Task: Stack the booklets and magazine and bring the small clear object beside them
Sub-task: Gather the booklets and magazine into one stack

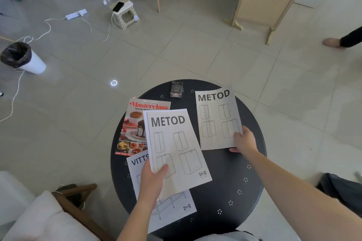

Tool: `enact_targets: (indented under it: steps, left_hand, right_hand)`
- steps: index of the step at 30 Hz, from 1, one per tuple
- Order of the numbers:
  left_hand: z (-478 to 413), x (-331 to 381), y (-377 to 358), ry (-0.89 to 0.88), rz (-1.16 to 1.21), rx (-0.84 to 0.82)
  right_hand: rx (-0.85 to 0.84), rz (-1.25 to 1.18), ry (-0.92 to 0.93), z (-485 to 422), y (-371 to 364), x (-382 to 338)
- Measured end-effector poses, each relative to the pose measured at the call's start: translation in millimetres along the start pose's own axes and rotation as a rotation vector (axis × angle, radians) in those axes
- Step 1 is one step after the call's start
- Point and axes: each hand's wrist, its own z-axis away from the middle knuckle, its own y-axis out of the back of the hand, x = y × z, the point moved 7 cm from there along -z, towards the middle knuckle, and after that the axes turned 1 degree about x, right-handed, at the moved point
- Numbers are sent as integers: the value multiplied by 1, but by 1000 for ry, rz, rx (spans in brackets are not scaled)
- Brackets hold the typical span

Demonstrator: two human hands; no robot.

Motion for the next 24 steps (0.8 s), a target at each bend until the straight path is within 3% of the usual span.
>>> enact_targets:
  steps: [13,24]
  left_hand:
    - [15,20,20,-86,-46,-87]
    - [52,36,45,-132,-3,-201]
  right_hand:
    - [-11,-314,78,99,36,18]
    - [-189,-283,169,216,-5,12]
